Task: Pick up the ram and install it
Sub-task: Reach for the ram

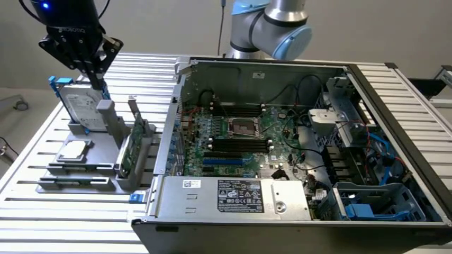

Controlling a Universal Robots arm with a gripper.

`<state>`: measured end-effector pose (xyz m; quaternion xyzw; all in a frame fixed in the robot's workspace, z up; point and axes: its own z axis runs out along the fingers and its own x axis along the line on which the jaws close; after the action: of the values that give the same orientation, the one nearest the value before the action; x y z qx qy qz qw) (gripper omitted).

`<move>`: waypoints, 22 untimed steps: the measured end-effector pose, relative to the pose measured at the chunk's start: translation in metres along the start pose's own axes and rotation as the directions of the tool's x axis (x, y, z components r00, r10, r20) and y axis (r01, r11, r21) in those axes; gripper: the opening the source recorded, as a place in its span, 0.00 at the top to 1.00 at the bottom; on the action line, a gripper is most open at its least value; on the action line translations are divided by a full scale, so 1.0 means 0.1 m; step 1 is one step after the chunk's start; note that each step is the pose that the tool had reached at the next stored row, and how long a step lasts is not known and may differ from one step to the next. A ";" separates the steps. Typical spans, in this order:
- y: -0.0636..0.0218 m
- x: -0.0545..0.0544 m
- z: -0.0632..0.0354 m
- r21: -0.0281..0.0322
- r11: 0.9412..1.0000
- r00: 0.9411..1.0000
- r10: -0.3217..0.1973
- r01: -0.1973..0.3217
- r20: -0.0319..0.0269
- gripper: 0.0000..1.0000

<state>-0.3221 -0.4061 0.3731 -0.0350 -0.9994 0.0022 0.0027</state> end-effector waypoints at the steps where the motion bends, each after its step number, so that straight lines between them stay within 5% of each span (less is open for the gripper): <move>1: -0.004 0.02 0.005 0.001 1.000 1.000 0.000 0.000 0.000 0.89; 13: -0.064 0.20 0.066 0.006 1.000 1.000 -0.003 0.003 -0.006 0.89; 22: -0.211 0.43 0.109 0.006 1.000 1.000 -0.003 0.003 -0.006 0.89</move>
<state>-0.3669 -0.4242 0.3625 -0.0335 -0.9994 0.0053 0.0057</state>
